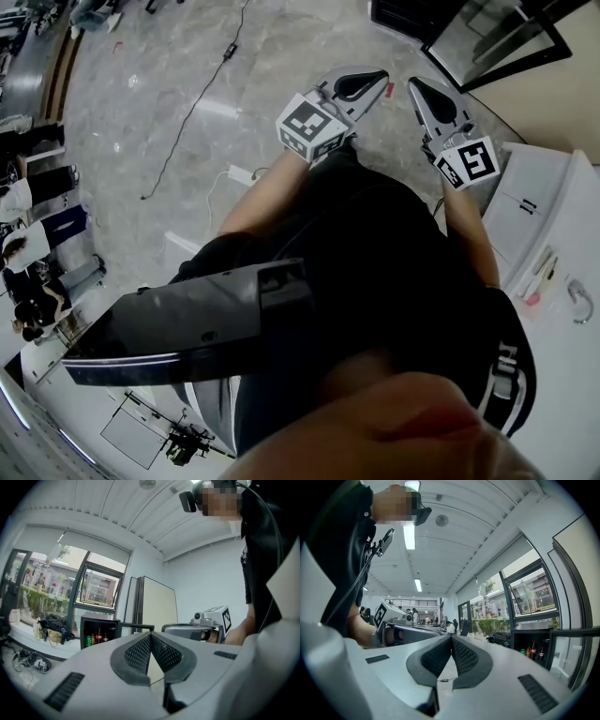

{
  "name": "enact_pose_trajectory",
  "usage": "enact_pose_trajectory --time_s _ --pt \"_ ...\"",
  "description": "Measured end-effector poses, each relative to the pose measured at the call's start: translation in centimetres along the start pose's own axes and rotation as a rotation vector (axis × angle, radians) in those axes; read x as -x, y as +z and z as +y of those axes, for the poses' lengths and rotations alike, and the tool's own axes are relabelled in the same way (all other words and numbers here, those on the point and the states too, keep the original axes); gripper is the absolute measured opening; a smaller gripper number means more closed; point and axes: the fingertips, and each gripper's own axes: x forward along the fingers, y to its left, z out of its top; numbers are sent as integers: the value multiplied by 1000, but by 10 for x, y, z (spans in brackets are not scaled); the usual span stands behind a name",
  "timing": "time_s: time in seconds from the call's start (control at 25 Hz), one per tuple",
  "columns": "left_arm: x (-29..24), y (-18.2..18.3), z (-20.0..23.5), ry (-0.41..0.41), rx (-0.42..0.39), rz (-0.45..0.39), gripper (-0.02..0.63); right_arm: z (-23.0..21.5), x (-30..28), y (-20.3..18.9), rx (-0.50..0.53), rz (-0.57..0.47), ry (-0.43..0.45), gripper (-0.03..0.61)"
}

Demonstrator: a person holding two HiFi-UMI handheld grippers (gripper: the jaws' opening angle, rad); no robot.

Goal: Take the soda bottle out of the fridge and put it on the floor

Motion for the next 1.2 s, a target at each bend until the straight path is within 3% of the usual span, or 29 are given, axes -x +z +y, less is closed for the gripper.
enact_pose_trajectory --time_s 0.32,0.72,1.2 --pt "-15 17 79 -96 -9 -21 2 -50 -68 6 20 11 -94 12" --pt "-29 32 151 -193 -25 -32 0 -82 -128 4 28 31 -184 12" --pt "-60 32 193 -194 -15 -13 2 -125 -150 -5 5 31 -214 13"
